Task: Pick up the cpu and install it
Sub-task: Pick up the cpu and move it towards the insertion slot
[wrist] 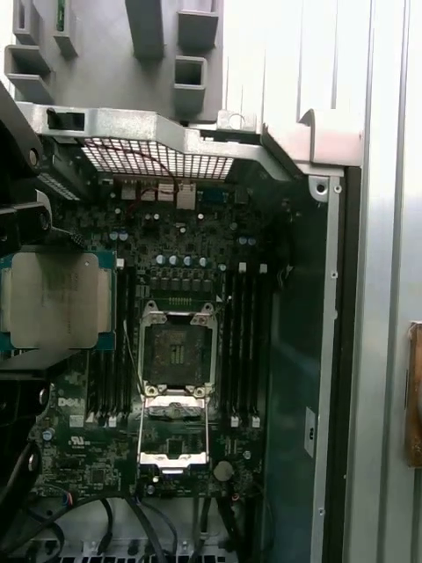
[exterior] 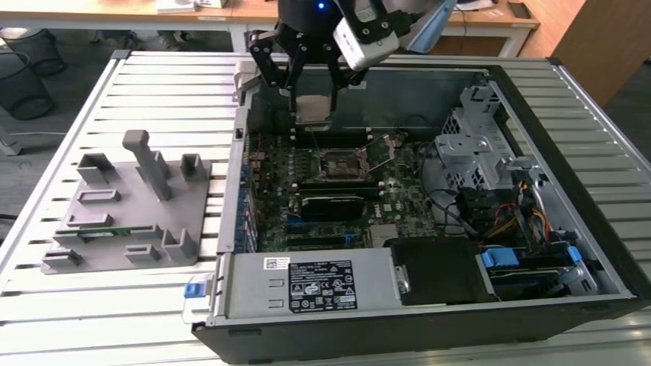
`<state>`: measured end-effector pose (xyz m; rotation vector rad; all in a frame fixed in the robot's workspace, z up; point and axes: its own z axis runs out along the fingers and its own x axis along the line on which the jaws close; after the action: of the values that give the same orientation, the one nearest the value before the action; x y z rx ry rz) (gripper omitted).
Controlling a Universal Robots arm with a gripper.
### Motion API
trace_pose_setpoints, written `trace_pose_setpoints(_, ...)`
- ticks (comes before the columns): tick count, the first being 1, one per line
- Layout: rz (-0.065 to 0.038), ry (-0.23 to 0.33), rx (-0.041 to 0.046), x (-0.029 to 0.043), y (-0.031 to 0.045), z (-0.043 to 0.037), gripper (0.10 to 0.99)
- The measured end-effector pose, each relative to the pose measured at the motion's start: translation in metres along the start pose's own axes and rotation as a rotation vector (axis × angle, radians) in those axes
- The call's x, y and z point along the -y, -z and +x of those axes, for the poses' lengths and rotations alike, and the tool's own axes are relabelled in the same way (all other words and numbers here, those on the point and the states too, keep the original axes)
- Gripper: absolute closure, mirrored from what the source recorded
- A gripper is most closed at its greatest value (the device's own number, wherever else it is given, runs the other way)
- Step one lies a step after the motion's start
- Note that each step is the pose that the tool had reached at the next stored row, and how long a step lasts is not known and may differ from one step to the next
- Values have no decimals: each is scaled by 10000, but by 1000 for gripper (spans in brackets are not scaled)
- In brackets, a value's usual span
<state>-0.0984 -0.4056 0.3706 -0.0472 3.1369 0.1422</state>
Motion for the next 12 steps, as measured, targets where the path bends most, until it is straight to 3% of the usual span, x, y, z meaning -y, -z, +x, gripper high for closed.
trace_pose_setpoints(12,1,4,43,5,-3,-183,561)
